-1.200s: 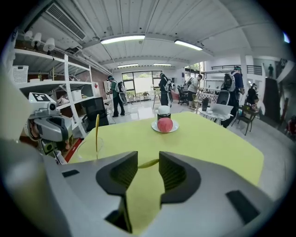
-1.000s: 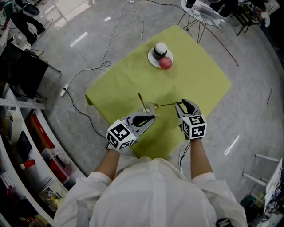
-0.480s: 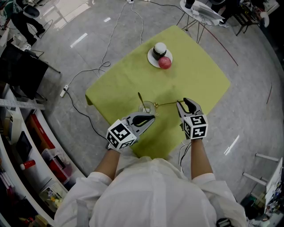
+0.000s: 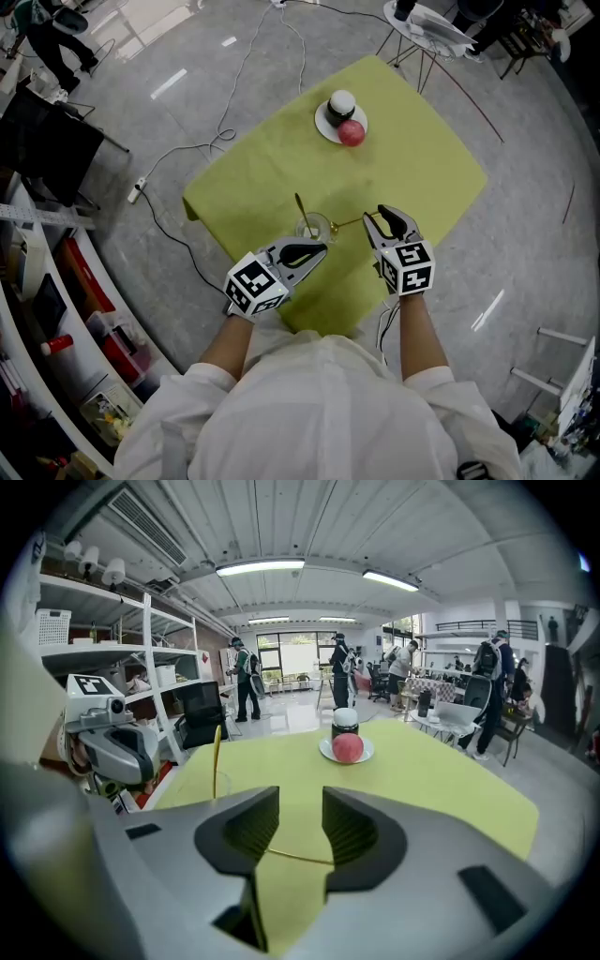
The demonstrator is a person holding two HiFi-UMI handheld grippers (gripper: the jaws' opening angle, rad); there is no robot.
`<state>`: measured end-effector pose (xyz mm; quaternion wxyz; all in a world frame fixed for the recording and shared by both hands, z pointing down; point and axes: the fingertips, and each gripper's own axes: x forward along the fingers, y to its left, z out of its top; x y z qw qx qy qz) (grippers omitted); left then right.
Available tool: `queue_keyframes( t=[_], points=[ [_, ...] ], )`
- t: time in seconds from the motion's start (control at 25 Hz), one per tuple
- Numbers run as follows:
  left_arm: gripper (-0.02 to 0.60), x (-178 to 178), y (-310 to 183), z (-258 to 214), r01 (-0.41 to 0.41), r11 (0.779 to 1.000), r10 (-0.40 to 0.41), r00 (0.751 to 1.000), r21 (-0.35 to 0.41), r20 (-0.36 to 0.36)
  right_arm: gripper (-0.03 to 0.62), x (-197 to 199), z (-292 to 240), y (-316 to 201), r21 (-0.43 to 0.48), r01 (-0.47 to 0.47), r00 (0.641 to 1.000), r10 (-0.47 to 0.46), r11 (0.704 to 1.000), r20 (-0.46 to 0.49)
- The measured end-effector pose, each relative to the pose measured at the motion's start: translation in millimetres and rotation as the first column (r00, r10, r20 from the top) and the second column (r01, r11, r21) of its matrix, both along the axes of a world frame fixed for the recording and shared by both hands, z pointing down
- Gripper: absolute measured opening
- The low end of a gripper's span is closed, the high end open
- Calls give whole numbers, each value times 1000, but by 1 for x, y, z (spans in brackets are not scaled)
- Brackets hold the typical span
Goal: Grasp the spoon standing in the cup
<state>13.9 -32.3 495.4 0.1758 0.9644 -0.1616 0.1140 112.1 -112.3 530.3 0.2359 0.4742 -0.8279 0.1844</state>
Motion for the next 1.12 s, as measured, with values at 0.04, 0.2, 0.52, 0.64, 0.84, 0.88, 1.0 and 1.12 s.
queue_keyframes(
  t=[0.04, 0.2, 0.52, 0.64, 0.84, 0.88, 1.0, 1.12],
  points=[
    [5, -1, 0, 0, 1, 1000, -1, 1000, 0, 0, 144, -4, -1, 0, 0, 9, 1000, -9, 1000, 5],
    [5, -3, -1, 0, 10, 1000, -10, 1000, -1, -2, 144, -20, -2, -2, -6, 57, 998, -57, 998, 15],
    [5, -9, -2, 1, 31, 1000, -31, 1000, -4, -3, 144, -57, -7, -3, -17, 164, 986, -163, 986, 37],
    [5, -11, -1, 2, 38, 999, -38, 999, -7, -4, 139, -72, -9, -3, -22, 205, 978, -204, 978, 48],
    [5, -13, -1, 3, 45, 999, -45, 999, -10, -3, 130, -97, -10, -3, -33, 281, 959, -279, 959, 57],
    [5, -14, -1, 4, 46, 999, -46, 999, -10, -1, 130, -102, -10, -3, -39, 295, 954, -293, 955, 58],
    [5, -15, 0, 6, 50, 999, -50, 999, -11, -1, 126, -114, -8, -3, -52, 332, 942, -328, 942, 64],
    [5, -16, 0, 6, 56, 998, -56, 998, -14, -3, 121, -125, -7, -5, -61, 356, 934, -352, 933, 67]
  ],
)
